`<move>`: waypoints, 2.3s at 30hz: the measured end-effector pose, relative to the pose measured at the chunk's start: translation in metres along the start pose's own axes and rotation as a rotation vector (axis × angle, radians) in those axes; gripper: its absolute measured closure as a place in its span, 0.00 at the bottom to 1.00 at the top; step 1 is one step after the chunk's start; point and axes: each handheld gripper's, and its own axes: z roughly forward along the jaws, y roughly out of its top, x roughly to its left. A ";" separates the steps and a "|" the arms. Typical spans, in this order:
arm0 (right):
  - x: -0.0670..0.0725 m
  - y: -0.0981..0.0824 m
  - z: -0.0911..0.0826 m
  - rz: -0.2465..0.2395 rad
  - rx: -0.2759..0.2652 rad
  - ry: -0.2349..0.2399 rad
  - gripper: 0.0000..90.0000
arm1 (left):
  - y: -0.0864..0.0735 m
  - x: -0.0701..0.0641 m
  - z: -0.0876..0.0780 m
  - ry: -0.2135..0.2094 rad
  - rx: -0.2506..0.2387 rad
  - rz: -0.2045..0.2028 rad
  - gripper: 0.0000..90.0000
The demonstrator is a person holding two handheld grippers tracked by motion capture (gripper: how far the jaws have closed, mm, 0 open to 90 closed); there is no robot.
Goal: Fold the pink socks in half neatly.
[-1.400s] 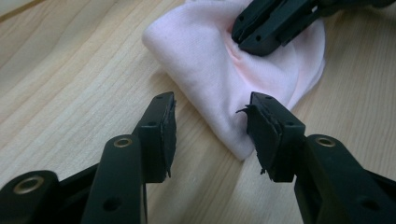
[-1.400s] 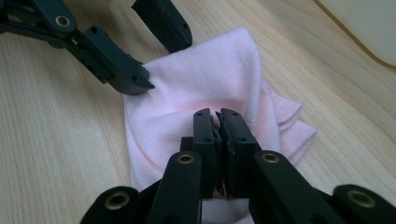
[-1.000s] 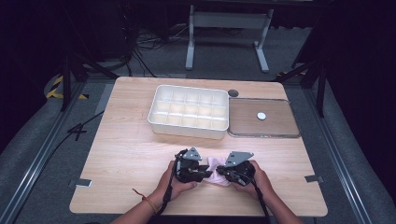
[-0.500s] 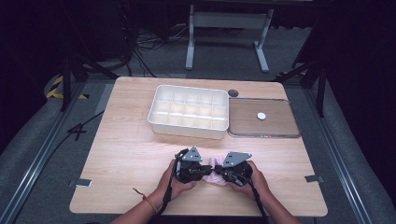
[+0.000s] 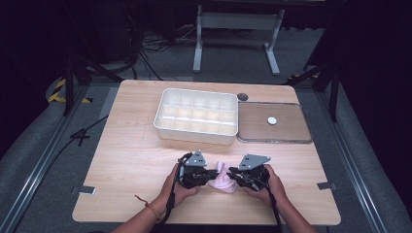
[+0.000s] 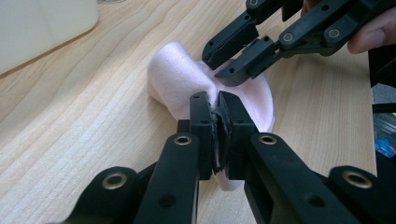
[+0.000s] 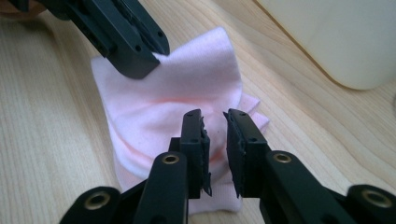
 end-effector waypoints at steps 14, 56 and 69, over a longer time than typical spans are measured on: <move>0.017 0.010 0.021 -0.088 0.065 0.015 0.98 | 0.002 -0.004 0.003 -0.022 -0.002 0.012 0.95; -0.013 -0.006 0.001 0.041 0.072 -0.011 0.88 | 0.015 -0.015 0.012 0.026 0.062 0.103 0.95; -0.012 -0.007 0.008 0.050 0.071 0.020 0.93 | 0.019 -0.020 0.027 0.031 0.080 0.132 0.94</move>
